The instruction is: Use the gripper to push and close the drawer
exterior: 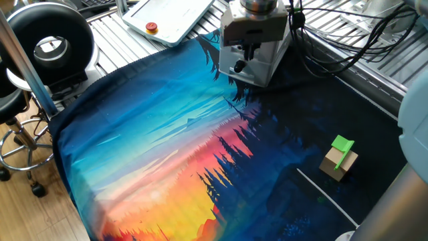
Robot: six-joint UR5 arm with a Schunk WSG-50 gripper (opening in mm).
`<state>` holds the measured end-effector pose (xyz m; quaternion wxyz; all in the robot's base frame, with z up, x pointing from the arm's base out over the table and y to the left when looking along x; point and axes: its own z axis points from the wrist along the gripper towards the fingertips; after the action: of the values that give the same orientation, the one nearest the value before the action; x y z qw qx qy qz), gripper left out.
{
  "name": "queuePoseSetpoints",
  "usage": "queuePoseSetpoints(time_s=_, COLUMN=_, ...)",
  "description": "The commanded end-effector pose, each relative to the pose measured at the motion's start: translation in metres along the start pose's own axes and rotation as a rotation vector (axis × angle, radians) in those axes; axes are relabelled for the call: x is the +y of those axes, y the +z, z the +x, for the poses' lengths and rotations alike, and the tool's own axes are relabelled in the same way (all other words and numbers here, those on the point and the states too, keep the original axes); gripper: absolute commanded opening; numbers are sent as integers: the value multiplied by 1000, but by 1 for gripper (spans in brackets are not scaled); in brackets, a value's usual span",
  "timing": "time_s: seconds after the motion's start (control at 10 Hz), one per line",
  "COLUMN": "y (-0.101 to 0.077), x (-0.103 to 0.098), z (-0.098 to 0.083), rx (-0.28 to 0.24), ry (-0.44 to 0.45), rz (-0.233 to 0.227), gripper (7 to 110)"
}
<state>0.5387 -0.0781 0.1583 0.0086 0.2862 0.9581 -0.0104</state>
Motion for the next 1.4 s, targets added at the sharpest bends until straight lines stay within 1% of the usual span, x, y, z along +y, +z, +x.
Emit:
queuePoseSetpoints(time_s=0.0, y=-38, x=21, z=21, rx=17, ry=-8, rz=-26, gripper=7)
queuePoseSetpoints(time_s=0.1, y=-49, x=29, z=29, rx=19, ry=-18, rz=-35, gripper=7)
queuePoseSetpoints(time_s=0.2, y=-58, x=37, z=35, rx=16, ry=-67, rz=-48, gripper=7)
queuePoseSetpoints(time_s=0.3, y=-62, x=44, z=37, rx=10, ry=-140, rz=-62, gripper=7)
queuePoseSetpoints(time_s=0.4, y=-63, x=49, z=39, rx=5, ry=-241, rz=-76, gripper=7)
queuePoseSetpoints(time_s=0.5, y=-64, x=51, z=39, rx=2, ry=-285, rz=-80, gripper=7)
queuePoseSetpoints(time_s=0.6, y=-65, x=53, z=38, rx=-6, ry=-305, rz=-78, gripper=7)
queuePoseSetpoints(time_s=0.8, y=-65, x=53, z=32, rx=-37, ry=-366, rz=-55, gripper=7)
queuePoseSetpoints(time_s=0.9, y=-64, x=53, z=25, rx=-62, ry=-415, rz=-45, gripper=7)
queuePoseSetpoints(time_s=1.0, y=-62, x=56, z=22, rx=-67, ry=-449, rz=-48, gripper=7)
queuePoseSetpoints(time_s=1.1, y=-61, x=59, z=23, rx=-66, ry=-481, rz=-56, gripper=7)
queuePoseSetpoints(time_s=1.2, y=-61, x=59, z=25, rx=-59, ry=-531, rz=-56, gripper=7)
queuePoseSetpoints(time_s=1.3, y=-60, x=59, z=30, rx=-34, ry=-583, rz=-60, gripper=7)
